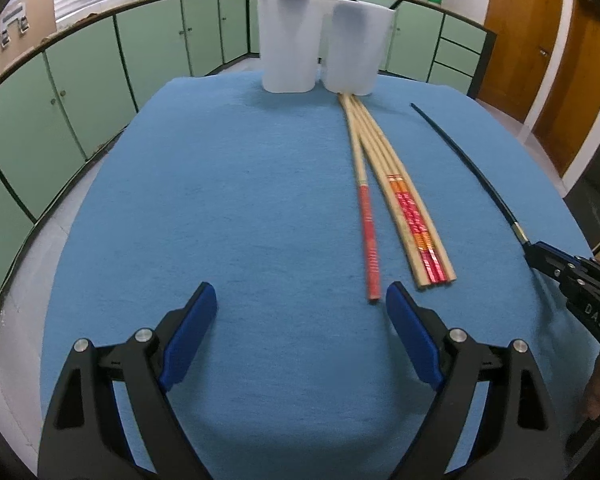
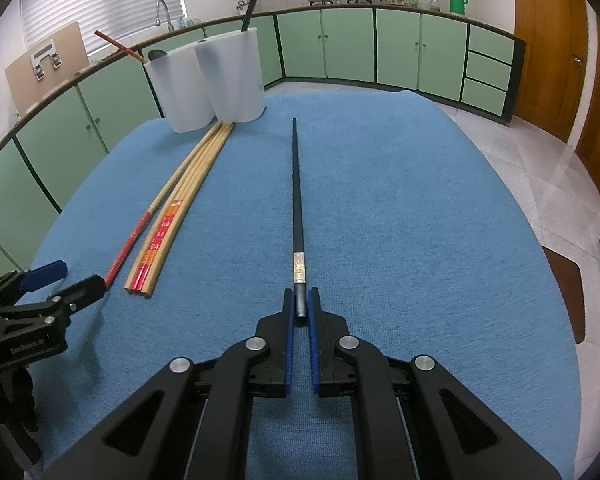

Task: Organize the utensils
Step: 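Grasp one red-patterned wooden chopstick with the left tool, then lift both chopsticks and carry them up over the white holder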

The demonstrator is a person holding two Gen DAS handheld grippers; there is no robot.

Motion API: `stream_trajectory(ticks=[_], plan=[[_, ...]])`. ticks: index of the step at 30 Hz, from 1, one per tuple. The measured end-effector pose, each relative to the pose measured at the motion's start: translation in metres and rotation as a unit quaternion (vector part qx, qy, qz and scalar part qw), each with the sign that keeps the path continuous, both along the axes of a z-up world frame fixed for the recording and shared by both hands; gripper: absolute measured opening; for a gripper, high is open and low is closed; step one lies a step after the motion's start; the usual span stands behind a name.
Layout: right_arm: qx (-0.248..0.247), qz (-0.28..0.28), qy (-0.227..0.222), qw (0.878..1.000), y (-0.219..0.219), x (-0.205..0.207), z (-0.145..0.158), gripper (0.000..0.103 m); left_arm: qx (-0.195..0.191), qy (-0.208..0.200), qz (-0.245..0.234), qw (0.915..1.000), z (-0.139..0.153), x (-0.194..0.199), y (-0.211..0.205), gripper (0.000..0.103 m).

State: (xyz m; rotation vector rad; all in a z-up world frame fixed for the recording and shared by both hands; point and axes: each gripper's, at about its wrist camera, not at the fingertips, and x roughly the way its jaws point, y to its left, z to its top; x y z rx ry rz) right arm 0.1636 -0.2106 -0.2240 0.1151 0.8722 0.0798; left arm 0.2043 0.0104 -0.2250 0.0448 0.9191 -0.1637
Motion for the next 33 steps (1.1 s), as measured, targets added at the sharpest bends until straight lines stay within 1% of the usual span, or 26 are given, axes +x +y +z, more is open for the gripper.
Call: stream_trajectory(ticks=[3,6,8,9,11,13,16,18,20,23,27,29,31,33], plan=[[0.001,0.003,0.0,1.0,-0.001,-0.001,0.0,0.007,0.012,-0.003,-0.005,0.9999,-0.002,-0.002,-0.006,0.077],[0.006,0.004,0.0,1.0,-0.003,-0.001,-0.001,0.007,0.013,-0.008,-0.014,0.9998,-0.001,-0.003,-0.011,0.067],[0.01,0.004,0.001,1.0,-0.004,-0.001,-0.001,0.007,0.012,-0.01,-0.016,0.9998,-0.001,-0.003,-0.012,0.057],[0.011,0.004,0.0,1.0,-0.004,-0.001,-0.002,0.007,0.01,-0.011,-0.018,0.9997,-0.001,-0.003,-0.012,0.054],[0.017,0.005,0.001,1.0,-0.005,-0.001,-0.002,0.007,0.008,-0.012,-0.022,0.9996,-0.001,-0.003,-0.014,0.046],[0.023,0.005,0.001,1.0,-0.006,-0.001,-0.003,0.007,0.009,-0.013,-0.028,0.9995,-0.001,-0.002,-0.018,0.043],[0.024,0.005,0.001,1.0,-0.006,-0.002,-0.002,0.008,0.013,-0.014,-0.03,0.9993,-0.002,-0.004,-0.023,0.043],[0.022,0.008,0.0,1.0,-0.005,-0.002,-0.002,0.009,0.012,-0.015,-0.03,0.9994,-0.002,-0.004,-0.024,0.04],[0.018,0.009,0.0,1.0,-0.003,-0.002,-0.002,0.01,0.011,-0.016,-0.031,0.9993,-0.002,-0.005,-0.026,0.034],[0.012,0.011,0.001,1.0,-0.001,-0.001,-0.003,0.01,0.01,-0.017,-0.034,0.9992,-0.003,-0.006,-0.028,0.028],[0.017,0.015,0.003,1.0,-0.001,0.003,-0.003,0.009,0.005,-0.017,-0.033,0.9993,-0.003,-0.004,-0.028,0.02],[0.016,0.014,0.003,1.0,-0.001,0.002,-0.003,0.007,0.005,-0.018,-0.035,0.9992,-0.003,-0.003,-0.028,0.011],[0.013,0.014,0.002,1.0,0.0,0.002,-0.003,0.007,0.002,-0.017,-0.036,0.9992,-0.003,-0.003,-0.028,0.006],[0.017,0.016,0.0,1.0,-0.002,0.001,-0.002,0.007,-0.004,-0.016,-0.035,0.9993,-0.003,-0.003,-0.027,0.005]])
